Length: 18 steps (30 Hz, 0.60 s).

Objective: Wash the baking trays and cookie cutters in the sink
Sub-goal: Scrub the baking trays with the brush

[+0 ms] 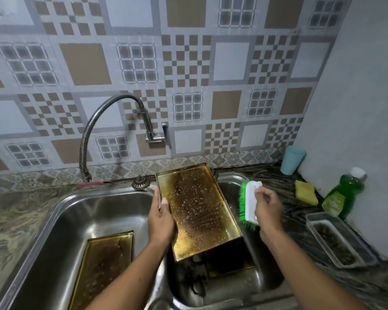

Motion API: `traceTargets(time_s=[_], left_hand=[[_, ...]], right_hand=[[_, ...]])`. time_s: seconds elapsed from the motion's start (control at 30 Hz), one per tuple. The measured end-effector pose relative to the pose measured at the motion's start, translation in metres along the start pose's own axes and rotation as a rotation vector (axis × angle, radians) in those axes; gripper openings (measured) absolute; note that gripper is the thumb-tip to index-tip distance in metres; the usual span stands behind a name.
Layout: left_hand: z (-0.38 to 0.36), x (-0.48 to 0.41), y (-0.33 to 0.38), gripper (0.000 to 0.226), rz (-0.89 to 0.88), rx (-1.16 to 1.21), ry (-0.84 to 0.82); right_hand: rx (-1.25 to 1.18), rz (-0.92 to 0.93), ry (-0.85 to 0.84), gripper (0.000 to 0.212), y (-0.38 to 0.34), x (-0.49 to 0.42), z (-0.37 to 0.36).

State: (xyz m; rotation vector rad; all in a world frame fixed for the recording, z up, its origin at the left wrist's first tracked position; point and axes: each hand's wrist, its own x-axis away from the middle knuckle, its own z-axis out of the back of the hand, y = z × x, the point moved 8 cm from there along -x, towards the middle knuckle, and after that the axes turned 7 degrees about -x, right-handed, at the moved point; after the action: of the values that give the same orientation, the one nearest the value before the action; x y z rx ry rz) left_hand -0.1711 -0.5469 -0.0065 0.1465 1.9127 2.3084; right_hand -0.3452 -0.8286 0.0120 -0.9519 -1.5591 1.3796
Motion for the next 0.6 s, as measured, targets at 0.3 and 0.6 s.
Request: traceTargets(time_s=[0.3, 0.6], left_hand=[[-0.093, 0.034, -0.024, 0.049, 0.205, 0.017, -0.172], [-0.166, 0.057, -0.01, 0.08, 0.425, 0.124, -0.364]], right_hand=[[0.32, -0.257, -0.539, 0.053, 0.028, 0.008, 0.011], [0.677, 0.224, -0.545, 0.039, 0.024, -0.002, 0.017]])
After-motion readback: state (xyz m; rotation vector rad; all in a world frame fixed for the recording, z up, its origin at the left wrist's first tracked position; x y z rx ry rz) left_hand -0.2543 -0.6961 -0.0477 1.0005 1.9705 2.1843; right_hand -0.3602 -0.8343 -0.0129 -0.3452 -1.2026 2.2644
